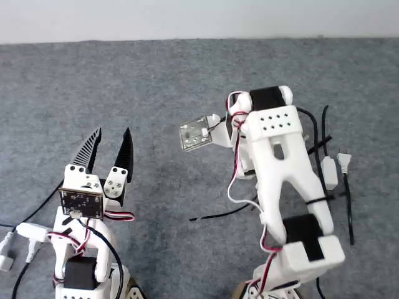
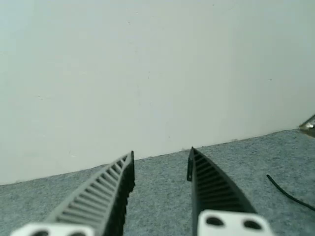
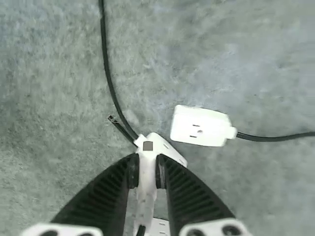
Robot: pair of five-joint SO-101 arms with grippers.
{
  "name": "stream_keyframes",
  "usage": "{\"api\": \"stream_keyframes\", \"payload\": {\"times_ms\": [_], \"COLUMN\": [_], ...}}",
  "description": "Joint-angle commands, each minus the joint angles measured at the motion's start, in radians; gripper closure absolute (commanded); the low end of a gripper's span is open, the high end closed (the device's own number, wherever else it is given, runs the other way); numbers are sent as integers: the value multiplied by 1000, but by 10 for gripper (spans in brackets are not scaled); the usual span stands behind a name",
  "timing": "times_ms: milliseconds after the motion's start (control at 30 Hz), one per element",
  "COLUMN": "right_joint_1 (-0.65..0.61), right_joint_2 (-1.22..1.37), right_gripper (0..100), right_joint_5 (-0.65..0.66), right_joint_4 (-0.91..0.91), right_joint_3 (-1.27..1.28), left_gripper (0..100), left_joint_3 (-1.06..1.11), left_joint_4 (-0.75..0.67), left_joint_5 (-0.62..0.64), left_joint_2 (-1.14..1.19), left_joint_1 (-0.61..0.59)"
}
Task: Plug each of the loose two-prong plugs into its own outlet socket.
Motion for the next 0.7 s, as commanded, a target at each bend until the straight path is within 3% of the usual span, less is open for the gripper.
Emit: {"api": "stream_keyframes", "payload": {"times_ms": [0, 667], "right_joint_1": [28, 30], "right_joint_2": [16, 101], "right_gripper": [990, 990], "right_joint_5": [21, 20], "right_joint_4": [-22, -168], "right_joint_3": [-57, -55], "left_gripper": [812, 812], "left_joint_3": [-19, 39], "left_joint_4": [-17, -34], "left_joint_5": [-12, -75], "left_joint_2": [-3, -6], "left_joint_1": [3, 84]}}
